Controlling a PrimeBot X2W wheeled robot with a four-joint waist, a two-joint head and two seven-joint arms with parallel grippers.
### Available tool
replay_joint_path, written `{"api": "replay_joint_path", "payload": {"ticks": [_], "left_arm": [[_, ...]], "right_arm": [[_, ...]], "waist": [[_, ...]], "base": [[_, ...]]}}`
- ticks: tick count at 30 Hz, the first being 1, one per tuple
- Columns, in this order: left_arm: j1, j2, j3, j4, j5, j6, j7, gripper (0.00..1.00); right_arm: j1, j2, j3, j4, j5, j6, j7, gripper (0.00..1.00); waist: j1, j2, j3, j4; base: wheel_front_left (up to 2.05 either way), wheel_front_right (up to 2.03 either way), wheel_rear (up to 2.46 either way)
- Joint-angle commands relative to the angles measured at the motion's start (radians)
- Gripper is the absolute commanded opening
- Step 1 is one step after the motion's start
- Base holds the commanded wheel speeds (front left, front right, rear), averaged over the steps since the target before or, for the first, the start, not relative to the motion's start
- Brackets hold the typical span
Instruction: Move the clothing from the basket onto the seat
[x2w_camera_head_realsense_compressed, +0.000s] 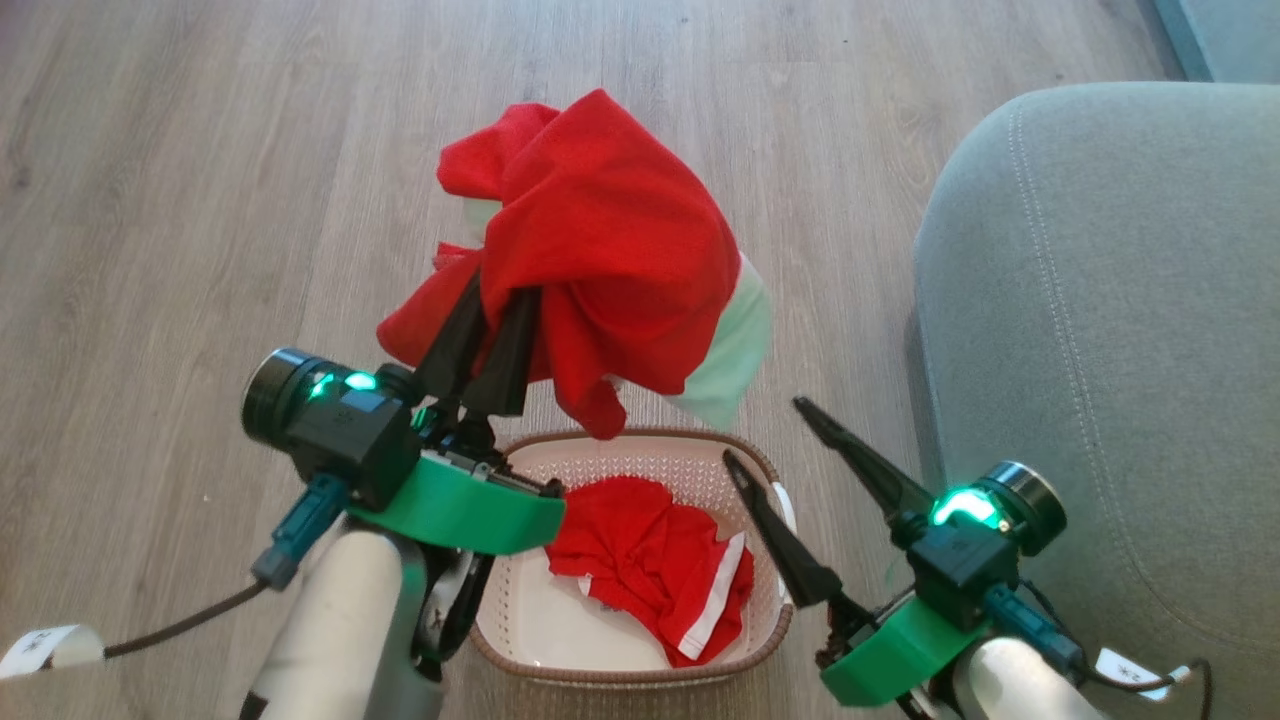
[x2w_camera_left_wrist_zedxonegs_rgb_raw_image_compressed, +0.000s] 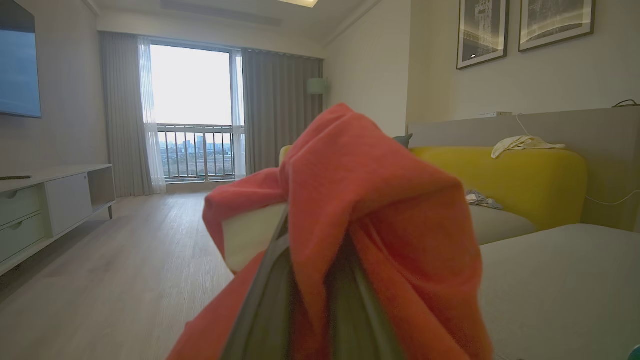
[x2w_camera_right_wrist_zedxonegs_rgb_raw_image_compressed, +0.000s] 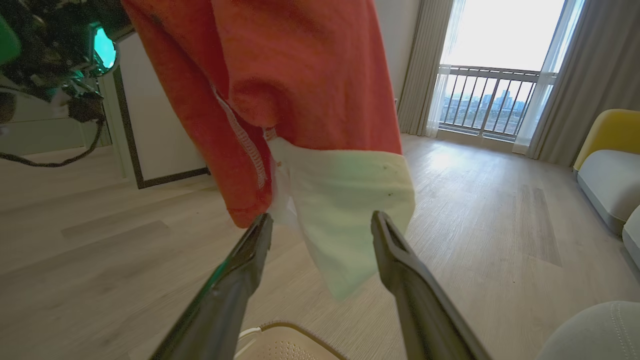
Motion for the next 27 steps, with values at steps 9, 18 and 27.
{"api": "replay_joint_path", "payload": {"ticks": [9,18,27], "left_arm": [[-0.067,0.006,-0.029,-0.008,0.016,-0.024,-0.01,0.0],[-0.069,0.006,-0.12,0.02,0.031,-0.049,-0.01,0.0],[-0.06,0.006,-0.228,0.075,0.029,-0.084,-0.01,0.0]], "right_arm": [[-0.074,-0.024,0.069,-0.063,-0.001,0.0,-0.006,1.0],[-0.111,-0.019,0.075,-0.047,-0.03,0.0,-0.006,1.0],[-0.133,0.01,0.046,-0.004,-0.064,0.0,-0.006,1.0]], "waist": [[0.0001,0.0,0.004,0.005],[0.0001,0.0,-0.001,0.016],[0.0001,0.0,-0.005,0.029]], "base": [[0.0,0.0,0.0],[0.0,0.0,0.0],[0.0,0.0,0.0]]}}
